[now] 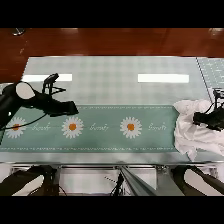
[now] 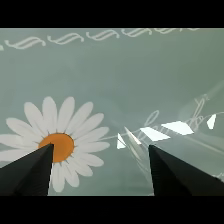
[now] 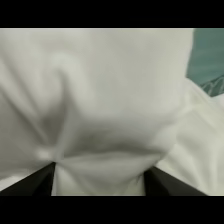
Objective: Fold the shirts.
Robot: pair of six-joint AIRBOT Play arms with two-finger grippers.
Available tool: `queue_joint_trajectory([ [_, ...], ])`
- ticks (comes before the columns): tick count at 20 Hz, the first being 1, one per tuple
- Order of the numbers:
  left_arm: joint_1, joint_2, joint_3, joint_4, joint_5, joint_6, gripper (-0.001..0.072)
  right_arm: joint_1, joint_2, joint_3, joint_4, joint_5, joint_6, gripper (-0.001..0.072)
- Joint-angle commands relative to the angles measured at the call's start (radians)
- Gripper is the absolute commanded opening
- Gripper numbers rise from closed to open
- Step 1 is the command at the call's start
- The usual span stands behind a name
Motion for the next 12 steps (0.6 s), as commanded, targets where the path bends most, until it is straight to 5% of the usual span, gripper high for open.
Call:
queue_joint_trajectory([
  [1, -0.009, 0.100, -0.110, -0.154, 0.103, -0.022, 0.0703, -0.023, -0.007, -0.043, 0.043, -0.071, -0.027, 0.0625],
  [3, -0.029, 0.100, -0.117, -0.233, 0.138, 0.016, 0.0703, -0.023, -0.034, -0.043, 0.049, -0.071, -0.030, 0.0548],
  [4, -0.042, 0.097, -0.117, -0.253, 0.138, 0.025, 0.0703, -0.022, -0.043, -0.043, 0.063, -0.061, -0.032, 0.0220],
  [5, -0.055, 0.098, -0.117, -0.262, 0.132, 0.026, 0.0703, -0.020, -0.040, -0.038, 0.071, -0.056, -0.036, 0.0029],
  [9, -0.060, 0.100, -0.116, -0.263, 0.118, 0.026, 0.0703, -0.019, 0.030, 0.152, 0.167, 0.004, -0.116, 0.0023],
  [12, -0.004, 0.101, -0.109, -0.212, 0.092, 0.045, 0.0703, -0.019, 0.135, 0.370, 0.435, -0.028, -0.144, 0.0023],
])
